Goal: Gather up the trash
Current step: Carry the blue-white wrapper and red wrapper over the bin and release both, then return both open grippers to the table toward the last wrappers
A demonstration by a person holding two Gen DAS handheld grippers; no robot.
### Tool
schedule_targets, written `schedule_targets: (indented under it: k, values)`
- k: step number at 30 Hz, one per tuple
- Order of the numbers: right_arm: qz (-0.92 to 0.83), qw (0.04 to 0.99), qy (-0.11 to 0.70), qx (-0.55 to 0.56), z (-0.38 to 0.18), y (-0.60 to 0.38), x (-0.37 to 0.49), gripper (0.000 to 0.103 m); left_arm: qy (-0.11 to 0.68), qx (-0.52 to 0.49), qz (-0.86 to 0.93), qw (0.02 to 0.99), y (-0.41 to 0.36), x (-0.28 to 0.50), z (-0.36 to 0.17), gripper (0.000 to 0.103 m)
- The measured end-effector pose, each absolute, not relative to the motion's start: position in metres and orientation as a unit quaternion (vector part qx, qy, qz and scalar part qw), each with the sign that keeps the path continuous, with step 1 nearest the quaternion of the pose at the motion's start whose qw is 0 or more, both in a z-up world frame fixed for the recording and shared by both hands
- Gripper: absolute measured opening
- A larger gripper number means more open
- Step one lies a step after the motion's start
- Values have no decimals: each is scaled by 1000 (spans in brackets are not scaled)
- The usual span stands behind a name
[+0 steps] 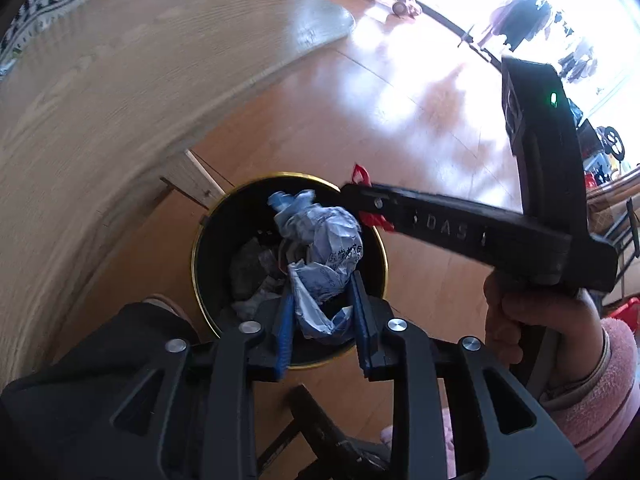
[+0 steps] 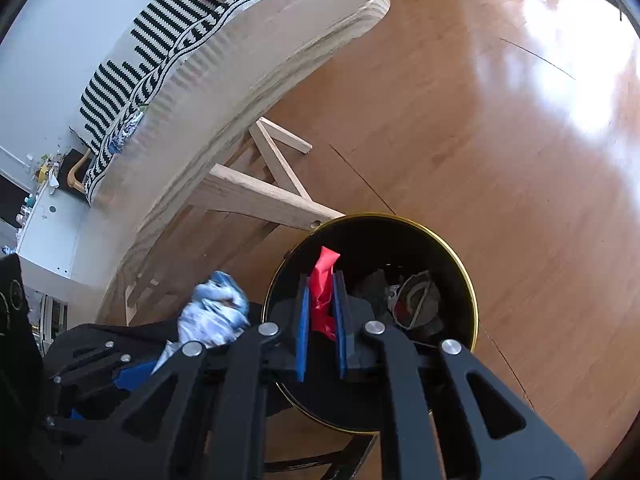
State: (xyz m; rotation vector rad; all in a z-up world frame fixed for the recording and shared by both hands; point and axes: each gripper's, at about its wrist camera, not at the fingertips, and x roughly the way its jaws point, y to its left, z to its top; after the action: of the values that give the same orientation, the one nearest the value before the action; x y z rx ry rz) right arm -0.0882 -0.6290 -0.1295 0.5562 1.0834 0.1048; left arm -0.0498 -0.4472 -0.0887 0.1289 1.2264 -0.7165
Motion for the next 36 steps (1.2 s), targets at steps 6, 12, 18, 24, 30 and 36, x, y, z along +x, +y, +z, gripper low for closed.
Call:
schedule_targets:
  k: [6, 12, 18, 24, 30, 36]
  values:
    - [4, 813, 501, 295, -122, -652, -88, 97, 550, 46, -305, 776, -440, -48, -88, 96]
    - [-64, 852, 444, 270, -92, -671, -88, 97, 497, 28, -314, 808, -426, -45, -49, 97]
    - [-9, 884, 424, 196, -33, -630, -25, 97, 450, 11, -228, 863, -346, -5, 10, 97]
    - [65, 904, 410, 101, -5, -543, 45, 97, 462, 20, -65, 884, -236, 52, 6, 97]
    - [111, 900, 415, 70, 0, -474, 102, 97, 477, -25, -16, 878, -157, 111, 4, 97]
    - [117, 902, 413, 44, 5, -428, 171, 97, 478, -38, -4, 877, -131, 188, 3, 97]
